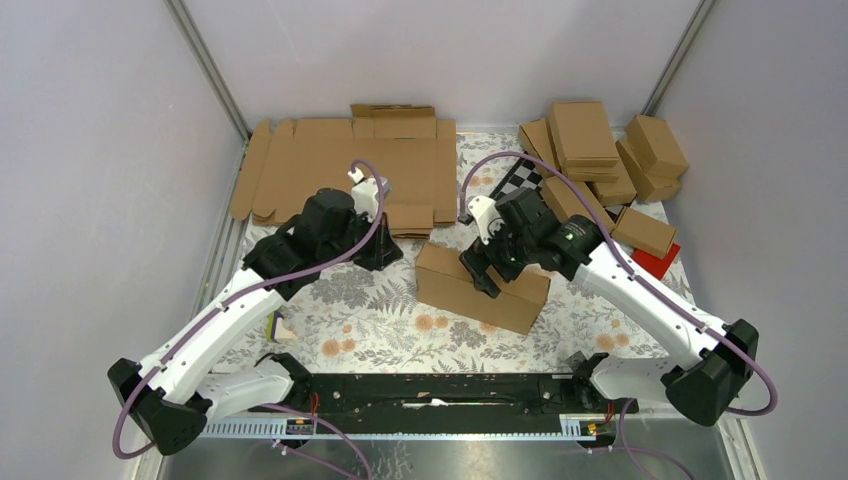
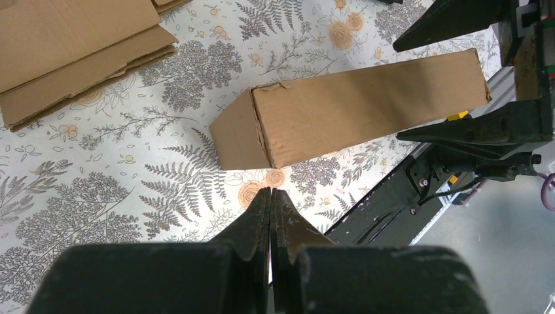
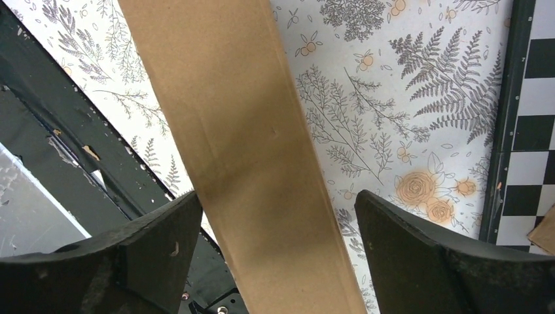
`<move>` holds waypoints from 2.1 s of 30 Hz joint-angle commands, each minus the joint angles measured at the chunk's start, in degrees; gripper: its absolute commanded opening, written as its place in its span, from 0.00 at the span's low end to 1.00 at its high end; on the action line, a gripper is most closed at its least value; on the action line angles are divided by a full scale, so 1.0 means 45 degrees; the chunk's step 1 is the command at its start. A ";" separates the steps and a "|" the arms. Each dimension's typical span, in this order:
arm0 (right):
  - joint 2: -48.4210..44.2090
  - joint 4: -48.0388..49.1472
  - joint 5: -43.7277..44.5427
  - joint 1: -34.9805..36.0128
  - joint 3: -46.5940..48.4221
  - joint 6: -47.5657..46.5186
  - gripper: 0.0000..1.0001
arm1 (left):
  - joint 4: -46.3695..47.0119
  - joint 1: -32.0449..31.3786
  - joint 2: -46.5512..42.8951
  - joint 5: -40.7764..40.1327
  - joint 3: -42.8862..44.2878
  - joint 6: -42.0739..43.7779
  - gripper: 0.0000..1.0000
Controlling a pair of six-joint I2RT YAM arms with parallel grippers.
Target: Fold the paper box
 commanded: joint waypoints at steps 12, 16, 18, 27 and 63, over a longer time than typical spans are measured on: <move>0.0684 0.0055 0.0677 0.0062 0.0827 0.0317 0.57 | -0.0608 0.0243 -0.0420 -0.0651 0.0577 0.1130 0.00; 0.0580 -0.0541 0.4730 0.0073 0.1851 0.0150 0.55 | -0.0635 0.0240 -0.0536 -0.0736 0.0571 0.1212 0.00; 0.0489 -0.0448 0.7619 0.0064 0.2260 0.0005 0.45 | -0.0681 0.0240 -0.0575 -0.0791 0.0628 0.1247 0.00; 0.0658 0.3253 1.3554 -0.0346 0.3775 -0.3103 0.47 | -0.0870 0.0260 -0.0567 -0.0311 0.0974 0.1253 0.00; 0.6062 1.1376 1.1835 -0.3708 0.3592 -0.4610 1.00 | 0.1106 0.0499 0.0139 0.0423 0.1500 -0.0792 0.59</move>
